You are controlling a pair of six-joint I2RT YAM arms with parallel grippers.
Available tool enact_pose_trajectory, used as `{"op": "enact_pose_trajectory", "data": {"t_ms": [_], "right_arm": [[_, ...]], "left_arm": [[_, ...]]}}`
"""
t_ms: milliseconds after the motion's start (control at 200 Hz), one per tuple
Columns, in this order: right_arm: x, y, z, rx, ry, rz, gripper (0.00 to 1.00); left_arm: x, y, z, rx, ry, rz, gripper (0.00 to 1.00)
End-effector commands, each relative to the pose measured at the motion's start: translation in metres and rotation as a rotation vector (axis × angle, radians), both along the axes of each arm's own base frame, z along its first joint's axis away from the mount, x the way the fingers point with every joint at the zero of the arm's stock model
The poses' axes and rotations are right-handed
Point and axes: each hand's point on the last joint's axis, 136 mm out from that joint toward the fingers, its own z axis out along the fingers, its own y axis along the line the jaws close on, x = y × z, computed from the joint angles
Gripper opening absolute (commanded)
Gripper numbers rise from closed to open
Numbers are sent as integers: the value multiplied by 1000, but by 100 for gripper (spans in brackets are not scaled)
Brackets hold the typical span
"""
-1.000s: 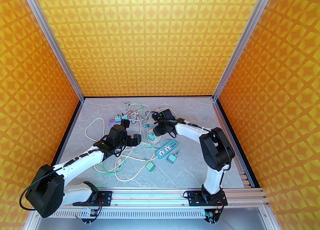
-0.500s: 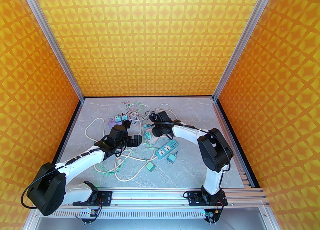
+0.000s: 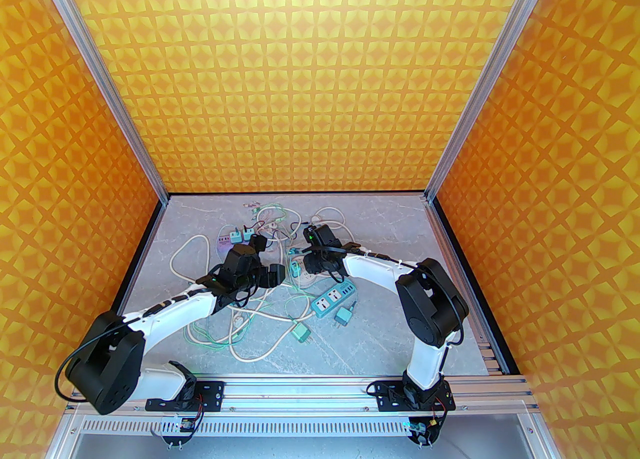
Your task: Pull the plug off the socket
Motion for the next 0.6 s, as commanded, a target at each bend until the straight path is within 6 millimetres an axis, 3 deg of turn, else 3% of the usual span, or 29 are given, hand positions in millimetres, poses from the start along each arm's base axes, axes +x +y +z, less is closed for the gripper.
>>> {"op": "enact_pose_trajectory", "data": {"t_ms": [0, 240, 320, 595], "right_arm": [[2, -3, 13, 4, -20, -32, 36], [2, -3, 9, -7, -7, -33, 36], [3, -5, 10, -15, -11, -42, 36], [8, -40, 21, -75, -43, -104, 35]], "left_arm": [[11, -25, 22, -65, -114, -115, 69], [19, -52, 20, -88, -155, -205, 58], [24, -57, 18, -99, -154, -207, 59], [32, -76, 25, -140, -168, -264, 63]]}}
